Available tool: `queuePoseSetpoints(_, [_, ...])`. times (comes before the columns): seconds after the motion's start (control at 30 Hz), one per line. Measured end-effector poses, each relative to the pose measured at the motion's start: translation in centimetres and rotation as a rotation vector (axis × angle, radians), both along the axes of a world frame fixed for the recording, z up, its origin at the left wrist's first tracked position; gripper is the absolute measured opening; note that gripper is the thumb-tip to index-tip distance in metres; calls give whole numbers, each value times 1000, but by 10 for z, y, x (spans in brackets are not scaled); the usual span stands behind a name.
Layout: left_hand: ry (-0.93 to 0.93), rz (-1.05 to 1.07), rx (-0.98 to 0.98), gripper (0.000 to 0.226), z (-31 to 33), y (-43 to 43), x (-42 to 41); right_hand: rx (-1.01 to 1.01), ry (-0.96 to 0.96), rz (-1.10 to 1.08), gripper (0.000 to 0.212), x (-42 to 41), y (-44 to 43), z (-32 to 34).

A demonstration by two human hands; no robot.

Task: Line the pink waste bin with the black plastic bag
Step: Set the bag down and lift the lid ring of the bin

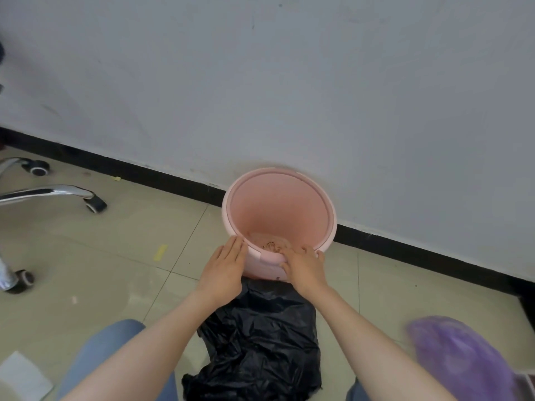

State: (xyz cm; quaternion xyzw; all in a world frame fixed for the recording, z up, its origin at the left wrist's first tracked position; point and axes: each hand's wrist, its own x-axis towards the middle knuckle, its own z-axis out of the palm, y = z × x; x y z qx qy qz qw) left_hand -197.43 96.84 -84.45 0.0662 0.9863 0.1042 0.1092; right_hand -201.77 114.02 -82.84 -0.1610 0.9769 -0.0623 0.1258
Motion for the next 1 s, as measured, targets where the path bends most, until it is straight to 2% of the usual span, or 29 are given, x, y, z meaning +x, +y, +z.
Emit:
queuePoseSetpoints(0.27, [9, 110, 131, 71, -9, 11, 10, 20, 20, 30, 40, 7, -1, 5])
queuePoseSetpoints(0.43, [3, 156, 127, 74, -12, 19, 16, -231, 71, 34, 28, 2, 1, 30])
queuePoseSetpoints(0.53, [-1, 167, 116, 75, -13, 18, 16, -242, 88, 0, 21, -9, 4, 60])
queuePoseSetpoints(0.7, [-36, 135, 60, 73, -3, 12, 15, -275, 97, 24, 26, -21, -2, 95])
queuePoseSetpoints(0.87, [-54, 116, 40, 71, 1, 7, 10, -537, 135, -9, 46, -36, -4, 115])
queuePoseSetpoints(1.0, [-79, 90, 12, 70, 8, 4, 9, -494, 180, 43, 37, -49, 5, 127])
